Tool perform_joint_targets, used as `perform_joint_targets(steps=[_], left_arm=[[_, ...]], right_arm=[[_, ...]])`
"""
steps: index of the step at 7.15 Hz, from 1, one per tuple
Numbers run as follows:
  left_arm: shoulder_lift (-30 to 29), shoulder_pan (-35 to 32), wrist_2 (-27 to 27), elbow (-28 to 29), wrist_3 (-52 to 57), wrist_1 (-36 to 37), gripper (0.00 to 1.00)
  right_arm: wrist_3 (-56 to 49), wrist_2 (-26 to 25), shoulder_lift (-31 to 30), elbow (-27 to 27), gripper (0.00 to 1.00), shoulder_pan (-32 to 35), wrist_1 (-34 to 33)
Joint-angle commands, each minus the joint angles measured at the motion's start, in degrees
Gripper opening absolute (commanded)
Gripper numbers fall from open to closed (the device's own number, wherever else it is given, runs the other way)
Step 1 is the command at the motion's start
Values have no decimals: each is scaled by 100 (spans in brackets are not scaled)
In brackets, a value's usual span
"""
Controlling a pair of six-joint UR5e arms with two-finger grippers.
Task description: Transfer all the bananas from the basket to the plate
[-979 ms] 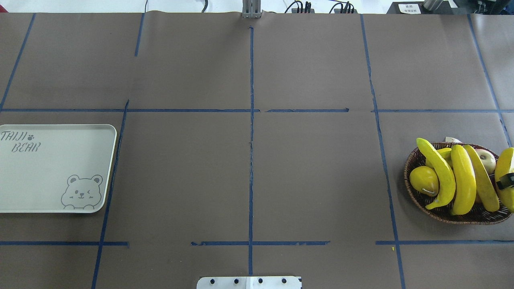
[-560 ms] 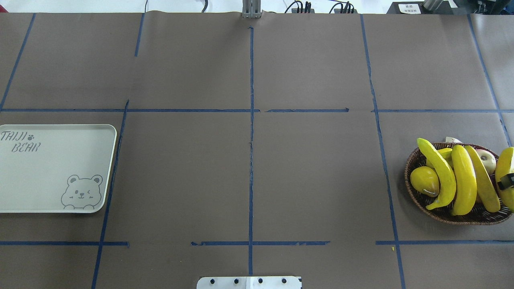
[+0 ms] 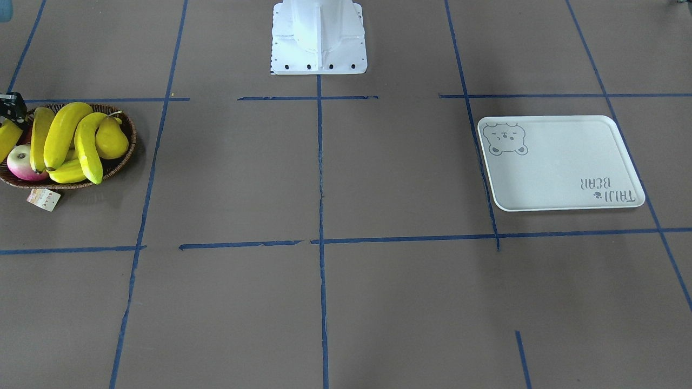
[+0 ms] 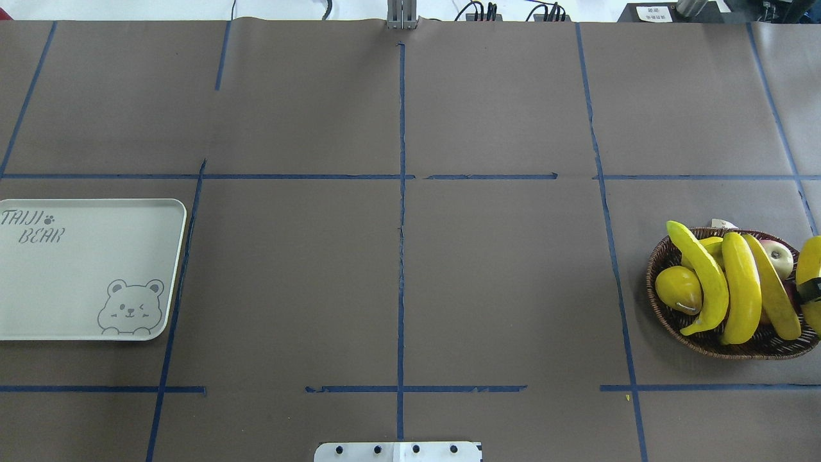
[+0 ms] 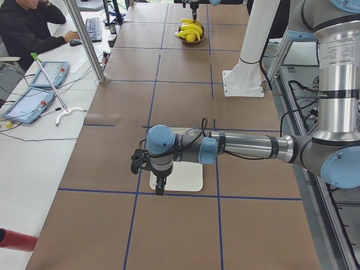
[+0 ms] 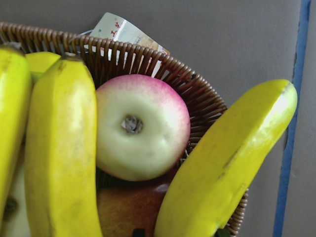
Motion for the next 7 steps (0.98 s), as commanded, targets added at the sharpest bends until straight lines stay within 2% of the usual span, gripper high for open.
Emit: perform_joint_targets(steps=[1,4,7], left_arm=[[0,0,1,-42,-3,5,100],[-9,0,1,-94,-3,22,100],[-70,0,10,-94,-3,48,100]], right_arm=[[9,0,2,-41,61,1,-1],[9,0,11,-138,61,1,8],[9,0,11,-173,51,-8,8]])
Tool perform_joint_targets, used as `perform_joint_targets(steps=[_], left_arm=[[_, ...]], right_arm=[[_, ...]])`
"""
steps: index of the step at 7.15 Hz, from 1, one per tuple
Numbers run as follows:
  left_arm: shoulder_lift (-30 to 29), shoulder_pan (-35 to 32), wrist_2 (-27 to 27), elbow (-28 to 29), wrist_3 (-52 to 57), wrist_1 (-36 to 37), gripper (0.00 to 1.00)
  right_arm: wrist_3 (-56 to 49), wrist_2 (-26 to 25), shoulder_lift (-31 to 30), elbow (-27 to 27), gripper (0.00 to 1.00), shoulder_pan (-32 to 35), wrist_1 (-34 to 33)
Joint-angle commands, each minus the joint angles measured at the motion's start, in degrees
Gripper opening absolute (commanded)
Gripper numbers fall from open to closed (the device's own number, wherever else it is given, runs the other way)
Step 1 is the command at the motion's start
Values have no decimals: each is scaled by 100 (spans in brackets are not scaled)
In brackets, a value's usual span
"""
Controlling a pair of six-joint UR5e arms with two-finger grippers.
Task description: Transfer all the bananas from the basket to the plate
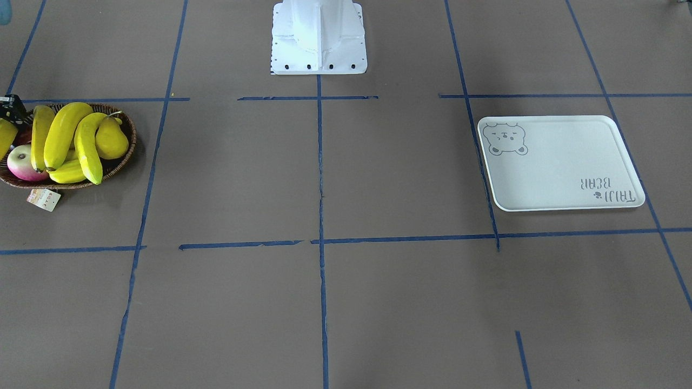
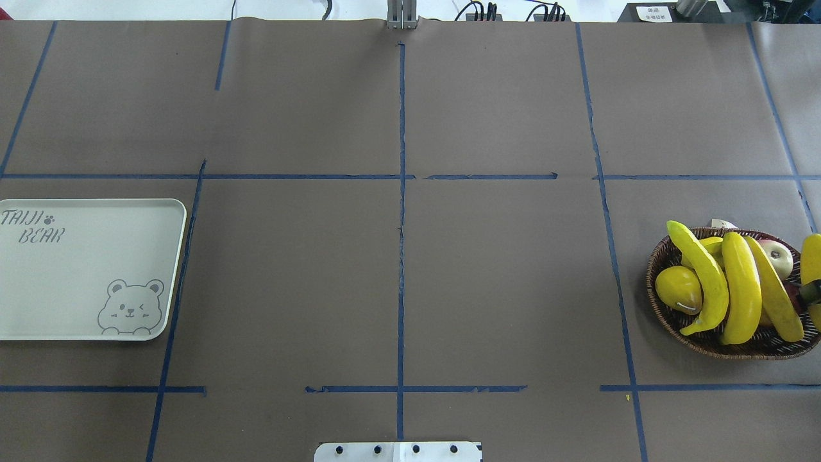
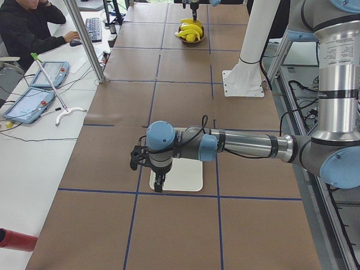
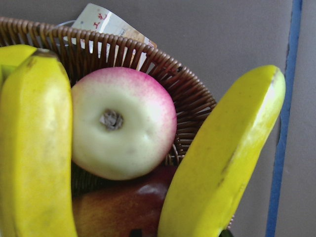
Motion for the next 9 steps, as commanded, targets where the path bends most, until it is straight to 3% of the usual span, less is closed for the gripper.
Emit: perform_joint_targets(steps=[1,4,5,6,7,9], left_arm=[[-59,0,7,-2,0,24,100],[-94,0,7,-2,0,32,100],[-94,0,7,-11,0,32,100],[-103,0,7,-11,0,32,100],[-103,0,7,-2,0,32,100],[-103,0,7,-2,-9,32,100]], right_arm=[[-9,2,0,-95,52,-8,7],[-9,2,26,-140,57,0,7],[-9,2,44,-149,44,1,7],[-9,2,53,-149,23,1,7],[-26,2,62,-140,8,9,15],[-70,28,71,-44,2,96,24]])
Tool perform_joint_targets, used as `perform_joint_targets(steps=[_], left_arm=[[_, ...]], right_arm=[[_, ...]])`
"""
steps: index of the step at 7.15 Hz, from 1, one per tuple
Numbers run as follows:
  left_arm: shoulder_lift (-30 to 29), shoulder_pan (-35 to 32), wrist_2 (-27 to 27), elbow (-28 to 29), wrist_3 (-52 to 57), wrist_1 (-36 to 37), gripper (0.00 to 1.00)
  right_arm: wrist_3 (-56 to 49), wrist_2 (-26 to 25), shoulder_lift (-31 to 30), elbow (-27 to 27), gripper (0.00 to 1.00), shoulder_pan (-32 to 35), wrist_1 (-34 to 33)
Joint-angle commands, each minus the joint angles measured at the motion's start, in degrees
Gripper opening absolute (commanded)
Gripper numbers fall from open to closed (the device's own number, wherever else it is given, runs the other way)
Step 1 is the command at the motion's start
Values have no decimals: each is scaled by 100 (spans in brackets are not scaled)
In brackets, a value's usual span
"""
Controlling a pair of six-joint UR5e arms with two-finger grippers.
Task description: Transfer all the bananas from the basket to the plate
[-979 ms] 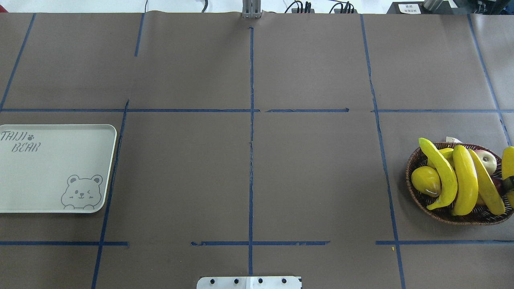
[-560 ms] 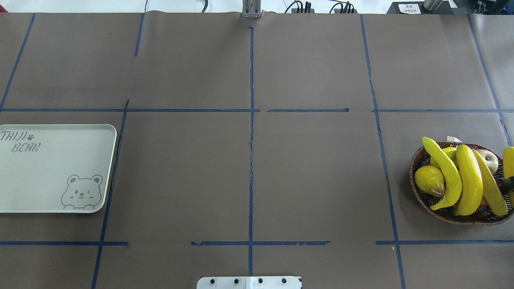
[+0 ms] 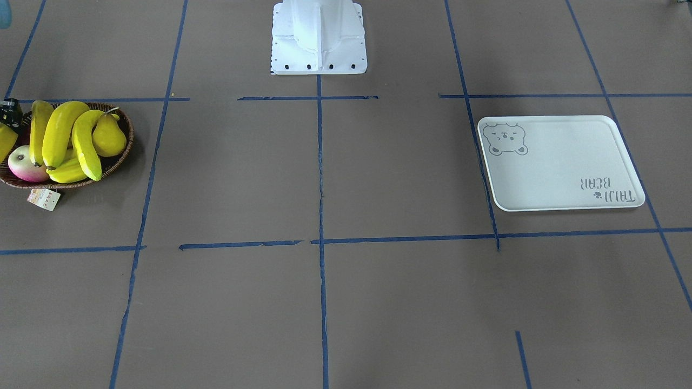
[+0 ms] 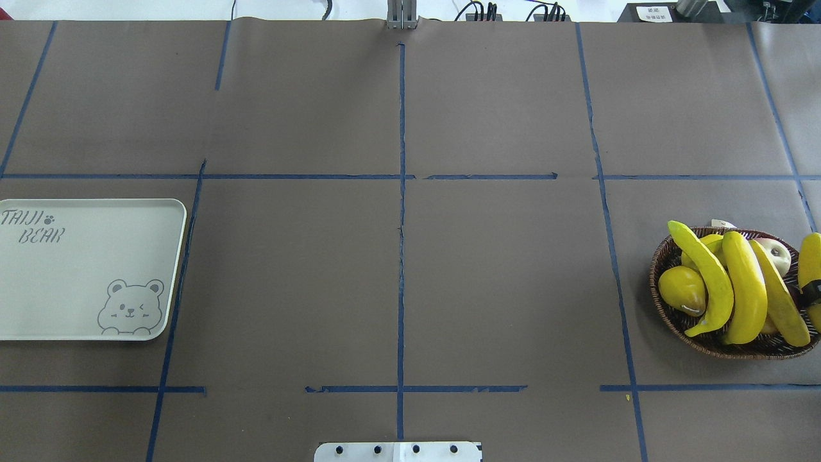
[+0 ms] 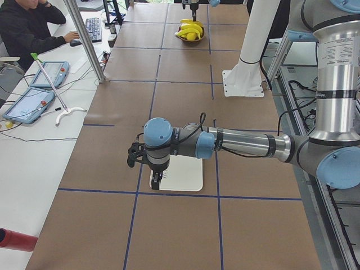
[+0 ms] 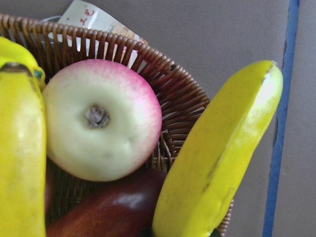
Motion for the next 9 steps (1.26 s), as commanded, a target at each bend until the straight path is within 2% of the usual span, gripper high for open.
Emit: perform_joint_targets(steps=[1,5,6,8,9], left_arm=[[0,0,0,1,-7,9,100],[0,0,-9,-7,-147,0,100],[0,0,-18,-34,-165,0,100],[-27,9,-53,-331,-794,-70,100],[-27,17,-418,-481,-989,-88,100]], right_arm=[[-33,51,-18,193,0,264,4],[-41,226,-80,764,0,915,-5],[-33,471,-80,1044,0,1099,-14],[55,1295,200,1310,0,1382,-5],[351,1743,523,1302,0,1400,-5]])
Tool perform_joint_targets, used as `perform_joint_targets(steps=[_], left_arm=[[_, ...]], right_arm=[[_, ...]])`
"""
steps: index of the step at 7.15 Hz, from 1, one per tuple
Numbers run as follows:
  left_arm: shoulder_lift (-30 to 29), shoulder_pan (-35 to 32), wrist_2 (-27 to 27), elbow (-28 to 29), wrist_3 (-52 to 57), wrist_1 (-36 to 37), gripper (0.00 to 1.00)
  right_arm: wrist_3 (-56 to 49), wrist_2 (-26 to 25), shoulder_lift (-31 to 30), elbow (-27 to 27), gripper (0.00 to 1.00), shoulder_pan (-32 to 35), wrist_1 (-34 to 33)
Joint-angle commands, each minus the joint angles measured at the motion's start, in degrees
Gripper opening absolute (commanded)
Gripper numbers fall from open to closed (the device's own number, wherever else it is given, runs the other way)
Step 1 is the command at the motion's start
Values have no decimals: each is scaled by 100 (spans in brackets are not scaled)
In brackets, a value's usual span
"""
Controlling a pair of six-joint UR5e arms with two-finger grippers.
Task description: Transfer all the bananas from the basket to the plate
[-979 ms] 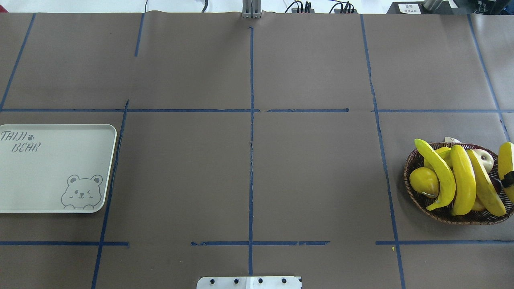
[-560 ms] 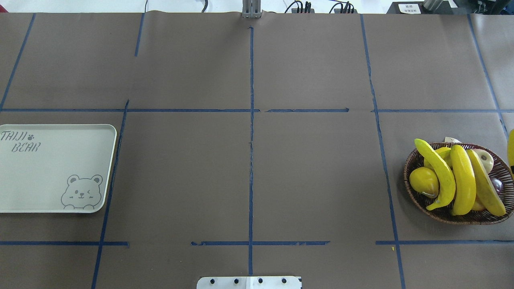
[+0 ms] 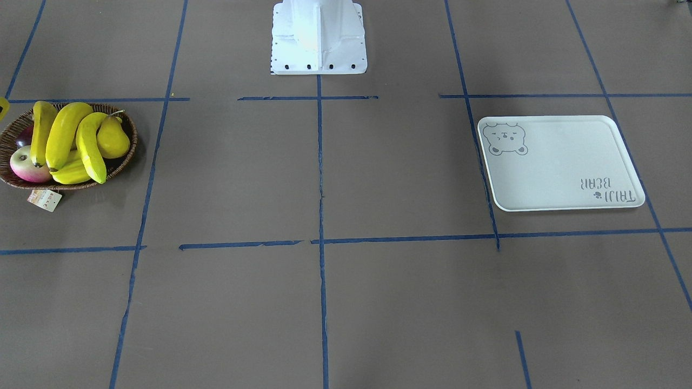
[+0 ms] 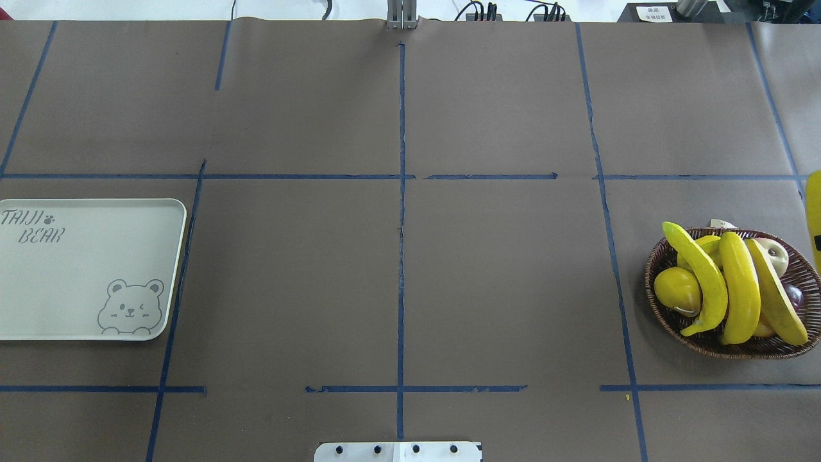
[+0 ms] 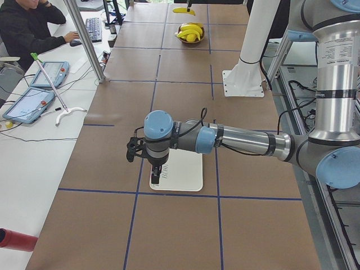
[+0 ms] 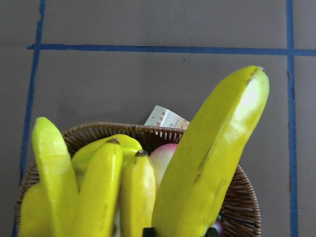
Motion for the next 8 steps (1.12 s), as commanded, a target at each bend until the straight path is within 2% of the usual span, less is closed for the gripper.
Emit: perform_joint_targets(steps=[1,4,6,7,8], left_arm=[[-13,26,-627,-330,-369,-37,100],[-679,446,-1603,-376,-1964,-246,100],[-1249,1079,-1738,-350,-3482,-624,100],[-1270,1203,-1729,-253,-3638,-1052,99],[-1270,1439,-1685,-226,-4013,-1605,99]], right_arm=[[789,942,761,53,0,73,1],[2233,1375,2106,35,0,-145,1],[3231,1359,2705,61,0,-479,393],[3829,1194,2803,53,0,-733,962],[4401,470,2804,61,0,-1171,1664]])
